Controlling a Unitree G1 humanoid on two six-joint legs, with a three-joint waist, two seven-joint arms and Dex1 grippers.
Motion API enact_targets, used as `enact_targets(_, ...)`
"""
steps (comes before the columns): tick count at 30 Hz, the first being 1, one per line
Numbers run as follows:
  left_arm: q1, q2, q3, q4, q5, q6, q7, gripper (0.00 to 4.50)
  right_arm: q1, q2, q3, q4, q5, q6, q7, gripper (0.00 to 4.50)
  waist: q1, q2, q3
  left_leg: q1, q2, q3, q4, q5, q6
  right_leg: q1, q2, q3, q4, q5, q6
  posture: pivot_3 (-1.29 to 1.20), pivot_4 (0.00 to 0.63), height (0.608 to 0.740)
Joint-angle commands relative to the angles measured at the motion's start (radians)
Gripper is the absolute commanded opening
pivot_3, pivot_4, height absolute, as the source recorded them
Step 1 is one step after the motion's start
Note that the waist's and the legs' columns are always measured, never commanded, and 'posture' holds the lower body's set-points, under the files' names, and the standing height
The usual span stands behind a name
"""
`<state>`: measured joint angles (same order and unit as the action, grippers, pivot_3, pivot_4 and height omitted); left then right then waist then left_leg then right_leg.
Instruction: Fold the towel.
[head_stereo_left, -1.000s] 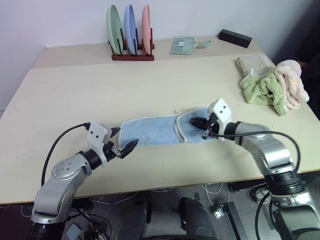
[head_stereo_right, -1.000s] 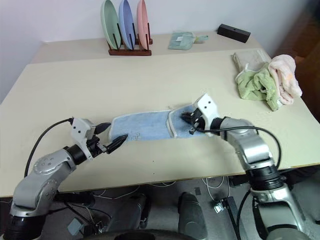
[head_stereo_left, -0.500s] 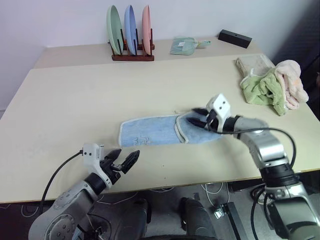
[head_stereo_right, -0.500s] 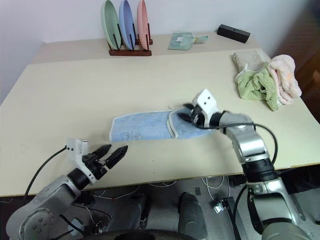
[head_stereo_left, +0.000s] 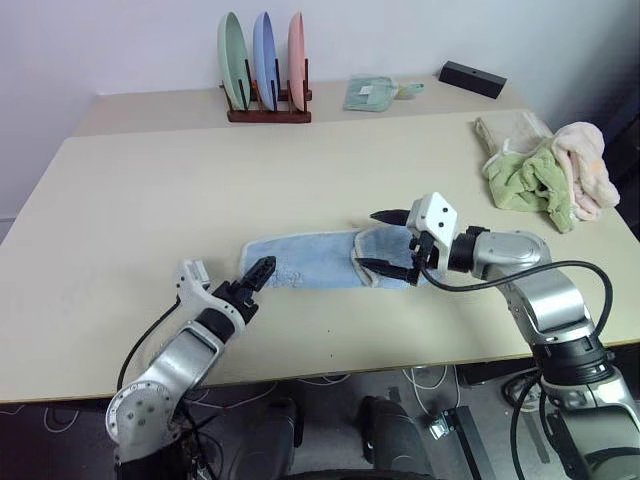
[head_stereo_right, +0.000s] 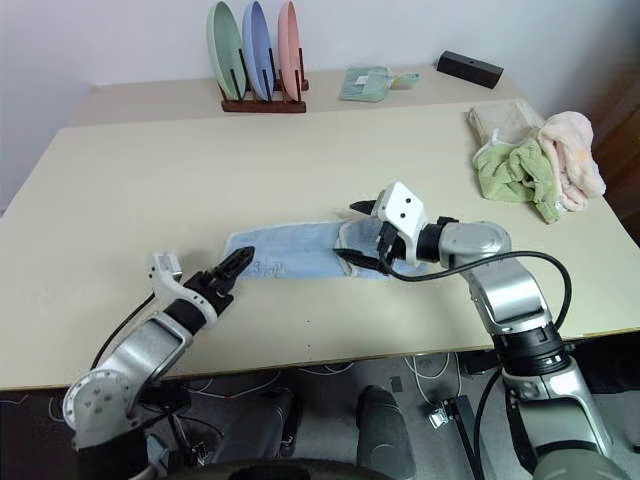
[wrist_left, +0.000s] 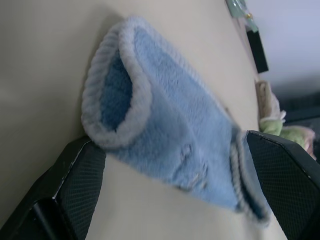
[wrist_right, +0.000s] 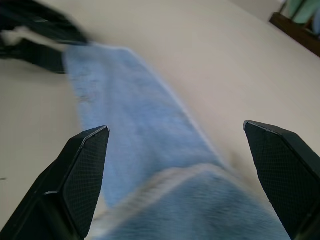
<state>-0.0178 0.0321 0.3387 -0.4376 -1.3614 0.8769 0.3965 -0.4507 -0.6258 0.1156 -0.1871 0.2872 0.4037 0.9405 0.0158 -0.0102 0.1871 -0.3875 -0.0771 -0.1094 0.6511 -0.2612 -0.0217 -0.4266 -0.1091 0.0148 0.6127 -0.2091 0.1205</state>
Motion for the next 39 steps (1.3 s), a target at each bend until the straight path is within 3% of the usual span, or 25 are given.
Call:
enact_targets(1,-0.017,0.007,-0.005,0.051,-0.026,-0.031,0.043,3.24,-0.001,0.004,-0.009,-0.067,0.016,0.014,-0.011,4.45,0.0,0.0,0.0,0.0,0.0,0.0,0.0,0.0,0.0,0.0,0.0,0.0,0.0,0.0,0.0,0.0,0.15,0.74)
enact_targets(7,-0.045,0.016,-0.012,0.056,-0.024,-0.089,0.033,0.17,0.046,-0.01,-0.005,-0.092,-0.001,0.008,-0.015,4.45,0.0,-0.001,0.0,-0.001,0.0,0.0,-0.001,0.0,0.0,0.0,0.0,0.0,-0.001,0.0,0.0,0.0,0.15,0.74)
enact_targets(8,-0.046,0.017,-0.01,0.054,-0.025,-0.099,0.031,0.07,0.051,-0.01,-0.006,-0.094,-0.001,0.007,-0.015,4.45,-0.001,-0.001,0.0,-0.001,0.0,0.0,-0.001,0.0,0.0,0.0,0.0,0.0,-0.001,0.0,0.0,0.0,0.15,0.74)
enact_targets(12,-0.04,0.095,0.035,-0.01,-0.002,-0.149,-0.045,0.07,0.069,-0.014,-0.016,-0.107,0.0,0.012,-0.02,4.45,-0.004,-0.001,0.001,-0.001,0.0,0.0,-0.001,0.0,0.0,-0.001,0.0,0.0,-0.001,0.0,-0.001,0.0,0.15,0.74)
enact_targets(19,0.007,0.407,0.189,-0.024,0.043,-0.18,-0.267,0.07,0.07,-0.033,-0.032,-0.091,-0.005,0.02,-0.032,4.45,-0.004,-0.001,0.001,-0.001,0.001,0.001,-0.003,0.0,0.0,-0.002,0.001,0.001,-0.001,-0.001,-0.001,0.0,0.15,0.74)
enact_targets(23,0.0,0.536,0.162,-0.054,0.09,-0.167,-0.394,0.07,0.059,-0.032,-0.026,-0.067,-0.014,0.01,-0.037,4.45,0.0,-0.002,0.001,-0.001,0.001,0.0,-0.002,0.0,0.0,-0.002,0.001,0.0,-0.002,-0.001,-0.001,0.0,0.15,0.74)
enact_targets(27,-0.051,0.626,-0.002,-0.14,0.19,-0.132,-0.513,0.07,0.062,-0.031,-0.022,-0.051,-0.022,0.004,-0.039,4.45,-0.001,-0.002,0.001,-0.001,0.0,0.001,-0.002,0.0,0.0,-0.001,0.0,0.0,-0.002,-0.001,-0.001,0.0,0.15,0.74)
enact_targets(30,-0.133,0.636,-0.165,-0.176,0.267,-0.102,-0.569,0.07,0.067,-0.028,-0.022,-0.047,-0.028,0.001,-0.04,4.45,-0.003,-0.002,0.001,-0.001,0.0,0.001,-0.002,0.0,0.0,-0.001,0.0,0.0,-0.002,-0.001,-0.001,0.0,0.15,0.74)
enact_targets(35,-0.272,0.572,-0.51,-0.108,0.533,-0.078,-0.615,0.07,0.07,-0.022,-0.018,-0.04,-0.041,0.001,-0.051,4.45,-0.006,-0.001,0.001,-0.001,0.001,0.002,-0.003,0.0,0.0,-0.002,0.001,0.001,-0.002,0.0,-0.001,0.0,0.15,0.74)
enact_targets(39,-0.327,0.497,-0.594,-0.03,0.609,-0.046,-0.631,0.07,0.081,-0.025,-0.024,-0.05,-0.047,0.005,-0.061,4.45,-0.007,-0.002,0.002,-0.001,0.001,0.002,-0.003,0.0,0.0,-0.002,0.001,0.001,-0.002,0.0,-0.001,0.0,0.15,0.74)
